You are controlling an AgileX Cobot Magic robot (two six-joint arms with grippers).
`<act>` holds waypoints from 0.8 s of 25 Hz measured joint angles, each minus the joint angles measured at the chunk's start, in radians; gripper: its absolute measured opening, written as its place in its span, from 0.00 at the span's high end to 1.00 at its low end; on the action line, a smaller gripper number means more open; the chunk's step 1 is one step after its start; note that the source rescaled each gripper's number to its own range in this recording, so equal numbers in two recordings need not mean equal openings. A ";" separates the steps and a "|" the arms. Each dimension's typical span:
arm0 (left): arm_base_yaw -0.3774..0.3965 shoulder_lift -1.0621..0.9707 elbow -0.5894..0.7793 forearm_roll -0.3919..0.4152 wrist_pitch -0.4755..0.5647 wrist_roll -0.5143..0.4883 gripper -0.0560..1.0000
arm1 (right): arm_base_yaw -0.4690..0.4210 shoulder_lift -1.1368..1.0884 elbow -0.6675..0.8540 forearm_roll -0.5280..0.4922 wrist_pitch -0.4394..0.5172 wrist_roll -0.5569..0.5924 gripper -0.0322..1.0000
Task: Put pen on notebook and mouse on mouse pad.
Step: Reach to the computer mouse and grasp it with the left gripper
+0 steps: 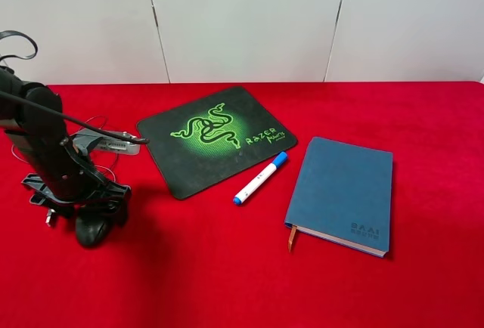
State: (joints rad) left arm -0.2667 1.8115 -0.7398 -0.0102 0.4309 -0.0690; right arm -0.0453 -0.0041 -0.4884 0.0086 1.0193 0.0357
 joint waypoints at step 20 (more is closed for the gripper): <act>0.000 -0.006 0.000 0.002 -0.004 0.000 0.95 | 0.000 0.000 0.000 0.000 0.000 0.000 0.00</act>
State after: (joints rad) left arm -0.2667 1.8059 -0.7398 -0.0082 0.4274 -0.0695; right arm -0.0453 -0.0041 -0.4884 0.0086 1.0193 0.0357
